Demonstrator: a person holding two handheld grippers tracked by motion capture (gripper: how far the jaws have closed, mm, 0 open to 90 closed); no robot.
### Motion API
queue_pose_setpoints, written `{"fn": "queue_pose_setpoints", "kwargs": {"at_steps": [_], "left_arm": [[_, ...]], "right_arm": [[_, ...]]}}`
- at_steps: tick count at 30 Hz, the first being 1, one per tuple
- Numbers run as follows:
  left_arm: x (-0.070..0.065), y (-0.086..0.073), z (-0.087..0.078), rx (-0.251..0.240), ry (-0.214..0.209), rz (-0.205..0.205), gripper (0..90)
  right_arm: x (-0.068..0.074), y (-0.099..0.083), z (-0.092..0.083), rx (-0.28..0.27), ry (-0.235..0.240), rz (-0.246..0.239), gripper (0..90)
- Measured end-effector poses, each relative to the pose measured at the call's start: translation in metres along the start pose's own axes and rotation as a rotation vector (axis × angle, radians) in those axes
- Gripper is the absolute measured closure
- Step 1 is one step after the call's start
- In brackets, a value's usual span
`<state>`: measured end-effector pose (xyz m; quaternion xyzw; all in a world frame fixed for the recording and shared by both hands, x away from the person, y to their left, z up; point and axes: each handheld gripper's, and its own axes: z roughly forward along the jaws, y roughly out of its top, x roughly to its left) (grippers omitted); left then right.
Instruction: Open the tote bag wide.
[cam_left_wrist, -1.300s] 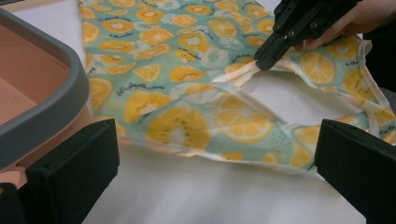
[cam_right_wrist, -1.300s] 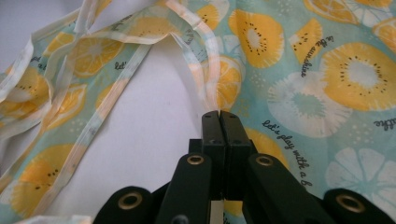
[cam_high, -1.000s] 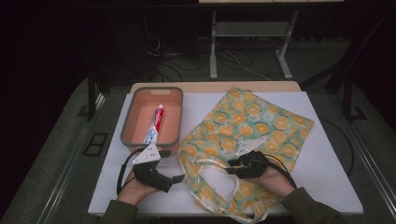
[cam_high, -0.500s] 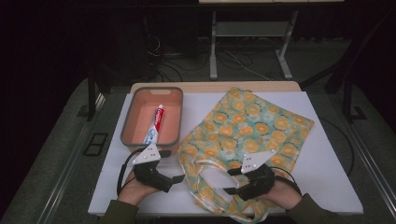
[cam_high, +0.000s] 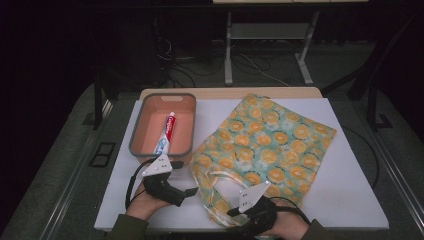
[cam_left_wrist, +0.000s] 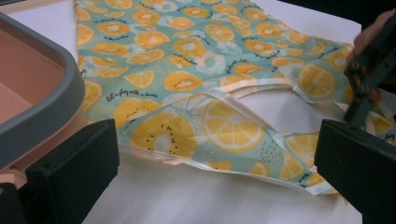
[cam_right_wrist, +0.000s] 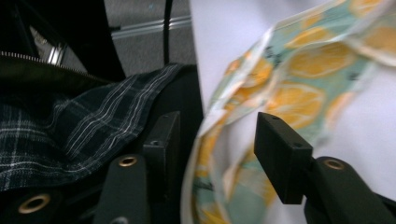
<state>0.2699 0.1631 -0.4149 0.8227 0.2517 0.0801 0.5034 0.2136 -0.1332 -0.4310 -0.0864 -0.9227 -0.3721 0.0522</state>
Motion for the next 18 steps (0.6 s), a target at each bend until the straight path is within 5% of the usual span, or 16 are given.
{"fn": "queue_pose_setpoints", "kwargs": {"at_steps": [3, 4, 8, 18], "left_arm": [[0.0, 0.0, 0.0, 0.003, 0.0, 0.001, 0.0], [0.0, 0.0, 0.001, 0.005, 0.0, 0.002, 0.0], [0.0, 0.0, 0.001, 0.006, 0.0, 0.002, 0.0], [0.0, 0.0, 0.001, 0.006, 0.001, 0.002, 0.0]], "right_arm": [[0.002, 0.0, 0.006, 0.024, -0.012, -0.017, 57.9], [0.002, -0.001, 0.011, 0.044, -0.016, -0.023, 70.2], [-0.001, 0.001, 0.007, 0.023, -0.017, -0.018, 85.3], [-0.017, 0.002, -0.022, -0.083, -0.066, 0.036, 87.7]]}}
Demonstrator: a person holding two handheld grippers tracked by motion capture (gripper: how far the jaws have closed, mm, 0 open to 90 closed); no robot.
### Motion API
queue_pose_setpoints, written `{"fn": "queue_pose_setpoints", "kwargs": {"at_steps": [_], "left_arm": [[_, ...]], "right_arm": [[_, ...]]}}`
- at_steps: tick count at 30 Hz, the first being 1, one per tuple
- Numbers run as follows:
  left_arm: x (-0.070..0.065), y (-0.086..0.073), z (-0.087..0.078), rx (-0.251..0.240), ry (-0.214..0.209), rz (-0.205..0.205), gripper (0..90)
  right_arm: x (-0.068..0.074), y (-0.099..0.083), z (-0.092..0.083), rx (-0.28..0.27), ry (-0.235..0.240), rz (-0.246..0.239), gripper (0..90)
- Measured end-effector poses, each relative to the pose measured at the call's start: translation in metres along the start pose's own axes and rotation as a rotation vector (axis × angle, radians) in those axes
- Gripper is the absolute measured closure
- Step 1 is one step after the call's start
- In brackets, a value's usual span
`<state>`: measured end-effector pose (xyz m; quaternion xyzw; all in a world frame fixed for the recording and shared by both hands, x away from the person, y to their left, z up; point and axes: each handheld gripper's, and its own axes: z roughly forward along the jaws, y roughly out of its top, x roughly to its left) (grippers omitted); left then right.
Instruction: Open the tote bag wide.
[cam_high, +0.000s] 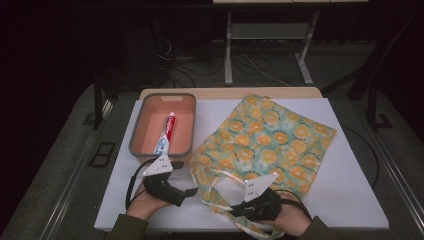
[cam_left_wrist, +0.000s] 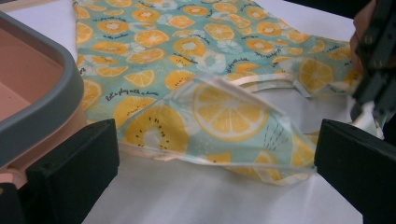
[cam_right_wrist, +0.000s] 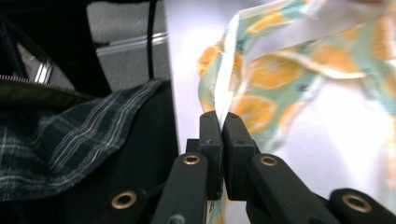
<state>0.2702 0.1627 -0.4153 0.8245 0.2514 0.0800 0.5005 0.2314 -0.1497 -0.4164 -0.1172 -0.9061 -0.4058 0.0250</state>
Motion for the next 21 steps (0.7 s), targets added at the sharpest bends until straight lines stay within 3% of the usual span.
{"fn": "queue_pose_setpoints", "kwargs": {"at_steps": [13, 21], "left_arm": [[0.0, 0.0, 0.0, -0.003, -0.002, -0.002, 0.0], [0.0, 0.0, 0.0, -0.003, -0.002, -0.003, 0.0]], "right_arm": [[-0.049, -0.009, -0.05, -0.121, -0.188, 0.127, 88.5], [-0.072, -0.017, -0.07, -0.131, -0.288, 0.174, 88.5]]}}
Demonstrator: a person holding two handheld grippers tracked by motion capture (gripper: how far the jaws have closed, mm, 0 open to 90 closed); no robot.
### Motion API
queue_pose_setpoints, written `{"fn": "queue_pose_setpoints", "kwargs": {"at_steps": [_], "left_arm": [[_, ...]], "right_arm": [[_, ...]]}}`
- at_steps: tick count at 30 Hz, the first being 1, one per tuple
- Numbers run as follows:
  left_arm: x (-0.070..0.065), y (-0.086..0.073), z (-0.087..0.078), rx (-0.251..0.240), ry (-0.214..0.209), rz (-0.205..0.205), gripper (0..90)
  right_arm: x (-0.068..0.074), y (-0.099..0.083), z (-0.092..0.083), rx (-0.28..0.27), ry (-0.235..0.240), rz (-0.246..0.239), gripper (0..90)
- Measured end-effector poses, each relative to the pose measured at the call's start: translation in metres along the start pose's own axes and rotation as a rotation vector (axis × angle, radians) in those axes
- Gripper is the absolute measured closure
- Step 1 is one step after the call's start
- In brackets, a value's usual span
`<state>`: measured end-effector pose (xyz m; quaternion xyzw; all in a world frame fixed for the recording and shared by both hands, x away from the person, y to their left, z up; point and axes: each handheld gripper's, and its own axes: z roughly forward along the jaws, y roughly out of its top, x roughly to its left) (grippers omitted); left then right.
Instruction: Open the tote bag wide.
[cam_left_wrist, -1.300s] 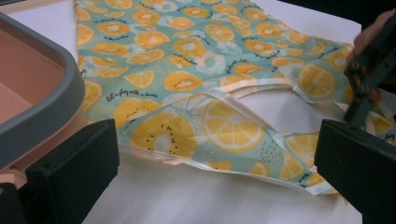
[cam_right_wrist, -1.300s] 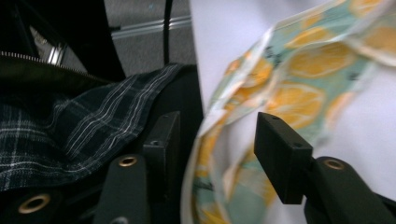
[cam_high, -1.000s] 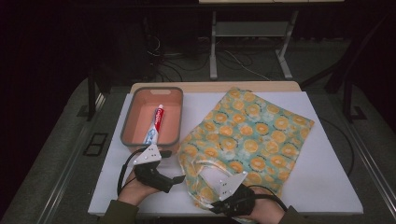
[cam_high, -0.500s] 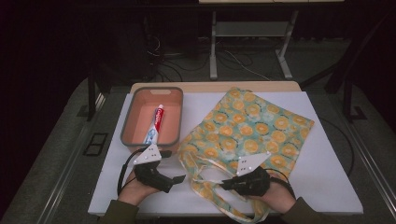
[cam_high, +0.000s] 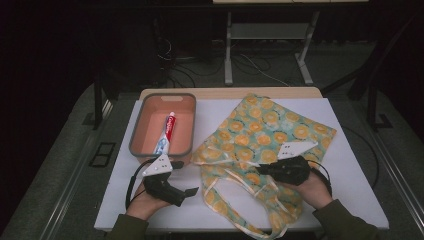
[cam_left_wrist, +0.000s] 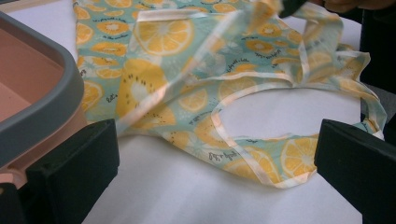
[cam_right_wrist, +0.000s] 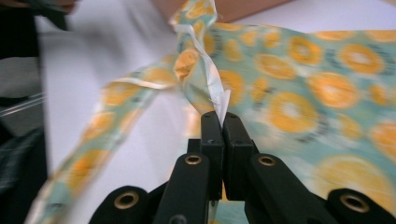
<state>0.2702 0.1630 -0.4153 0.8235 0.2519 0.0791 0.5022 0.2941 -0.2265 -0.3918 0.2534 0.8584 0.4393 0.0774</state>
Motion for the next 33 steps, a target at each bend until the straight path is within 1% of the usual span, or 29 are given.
{"fn": "queue_pose_setpoints", "kwargs": {"at_steps": [8, 11, 14, 17, 20, 23, 25, 26, 28, 29, 30, 31, 33], "left_arm": [[0.0, 0.0, 0.0, 0.001, 0.0, -0.001, 0.0], [0.0, 0.0, 0.0, 0.002, 0.001, -0.002, 0.0], [0.001, 0.0, 0.001, 0.005, 0.001, -0.003, 0.0], [0.0, -0.001, 0.001, 0.005, 0.0, -0.003, 0.0], [0.001, -0.001, 0.001, 0.005, 0.001, -0.004, 0.0], [0.001, -0.001, 0.001, 0.007, 0.0, -0.005, 0.0], [0.001, -0.001, 0.001, 0.011, 0.0, -0.003, 0.0], [0.001, -0.001, 0.001, 0.01, 0.0, -0.003, 0.0], [0.001, -0.001, 0.001, 0.008, -0.001, -0.004, 0.0], [0.001, -0.001, 0.001, 0.008, -0.001, -0.003, 0.0], [0.0, -0.001, 0.001, 0.007, -0.001, -0.004, 0.0], [0.0, -0.001, 0.001, 0.007, -0.002, -0.003, 0.0], [0.001, -0.001, 0.001, 0.006, -0.002, -0.002, 0.0]], "right_arm": [[-0.033, -0.005, -0.01, -0.003, -0.075, 0.056, 88.5], [-0.046, -0.005, -0.014, 0.0, -0.119, 0.064, 88.5], [-0.063, -0.006, -0.018, -0.006, -0.172, 0.087, 88.5], [-0.081, -0.01, -0.018, 0.009, -0.222, 0.119, 88.4], [-0.098, -0.018, -0.015, 0.023, -0.257, 0.162, 88.4], [-0.111, -0.029, -0.009, 0.05, -0.277, 0.199, 88.4], [-0.117, -0.036, -0.004, 0.075, -0.276, 0.228, 88.1], [-0.119, -0.04, -0.001, 0.098, -0.273, 0.243, 87.5], [-0.123, -0.048, 0.005, 0.15, -0.281, 0.254, 83.0], [-0.123, -0.05, 0.007, 0.162, -0.279, 0.259, 79.3], [-0.124, -0.051, 0.008, 0.165, -0.279, 0.269, 73.5], [-0.124, -0.05, 0.006, 0.155, -0.282, 0.278, 65.9], [-0.124, -0.047, 0.002, 0.121, -0.268, 0.294, 57.9]]}}
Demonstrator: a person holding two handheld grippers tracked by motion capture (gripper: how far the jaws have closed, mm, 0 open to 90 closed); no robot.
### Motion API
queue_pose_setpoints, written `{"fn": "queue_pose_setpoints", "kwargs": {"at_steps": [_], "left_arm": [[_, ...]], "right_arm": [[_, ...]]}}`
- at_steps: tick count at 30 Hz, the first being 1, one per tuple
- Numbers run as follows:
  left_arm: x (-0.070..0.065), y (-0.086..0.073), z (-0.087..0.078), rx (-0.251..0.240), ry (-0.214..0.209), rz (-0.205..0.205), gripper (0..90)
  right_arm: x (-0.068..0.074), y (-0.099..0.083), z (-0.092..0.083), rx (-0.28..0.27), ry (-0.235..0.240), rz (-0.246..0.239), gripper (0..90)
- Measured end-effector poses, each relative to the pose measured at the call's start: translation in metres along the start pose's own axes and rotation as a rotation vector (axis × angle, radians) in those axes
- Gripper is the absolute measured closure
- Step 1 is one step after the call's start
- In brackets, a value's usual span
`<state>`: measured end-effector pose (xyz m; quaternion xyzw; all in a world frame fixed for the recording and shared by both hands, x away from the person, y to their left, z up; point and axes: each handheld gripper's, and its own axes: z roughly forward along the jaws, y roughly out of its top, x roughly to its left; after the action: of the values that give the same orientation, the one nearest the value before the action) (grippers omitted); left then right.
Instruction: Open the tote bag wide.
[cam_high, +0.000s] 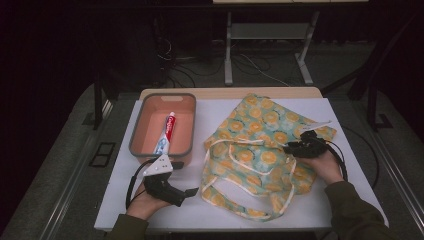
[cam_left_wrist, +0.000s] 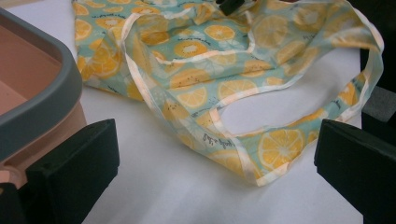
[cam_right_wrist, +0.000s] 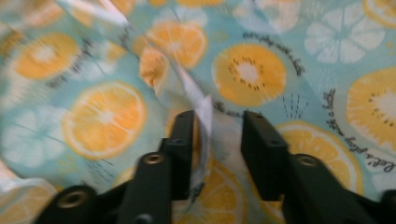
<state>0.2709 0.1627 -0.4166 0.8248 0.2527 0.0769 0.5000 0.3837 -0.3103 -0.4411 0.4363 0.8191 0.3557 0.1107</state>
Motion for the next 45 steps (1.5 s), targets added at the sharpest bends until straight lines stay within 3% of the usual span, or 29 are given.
{"fn": "queue_pose_setpoints", "kwargs": {"at_steps": [4, 7, 13, 15, 16, 22, 29, 41, 45], "left_arm": [[0.0, 0.0, -0.001, 0.0, 0.0, 0.0, 0.0], [0.0, 0.0, -0.001, -0.001, 0.0, 0.001, 0.0], [0.0, 0.0, -0.001, -0.001, 0.0, 0.001, 0.0], [0.0, 0.0, -0.001, -0.002, -0.001, 0.001, 0.0], [0.0, 0.0, -0.001, -0.002, -0.001, 0.001, 0.0], [-0.001, 0.001, -0.001, -0.002, 0.001, 0.002, 0.0], [0.0, 0.0, -0.001, 0.001, -0.001, 0.004, 0.0], [-0.001, 0.001, 0.0, 0.001, -0.002, 0.004, 0.0], [-0.001, 0.001, 0.0, 0.002, -0.003, 0.005, 0.0]], "right_arm": [[0.006, 0.007, -0.015, -0.05, 0.021, 0.021, 40.1], [0.016, 0.013, -0.029, -0.075, 0.023, -0.01, 34.2], [0.038, 0.023, -0.052, -0.151, 0.063, -0.065, 31.1], [0.051, 0.027, -0.053, -0.146, 0.113, -0.097, 32.5], [0.051, 0.027, -0.053, -0.146, 0.113, -0.097, 32.5], [0.082, 0.03, -0.037, -0.071, 0.219, -0.18, 34.6], [0.109, 0.029, -0.014, 0.004, 0.254, -0.247, 35.2], [0.116, 0.017, 0.018, 0.094, 0.279, -0.275, 45.2], [0.119, 0.013, 0.025, 0.125, 0.312, -0.29, 51.4]]}}
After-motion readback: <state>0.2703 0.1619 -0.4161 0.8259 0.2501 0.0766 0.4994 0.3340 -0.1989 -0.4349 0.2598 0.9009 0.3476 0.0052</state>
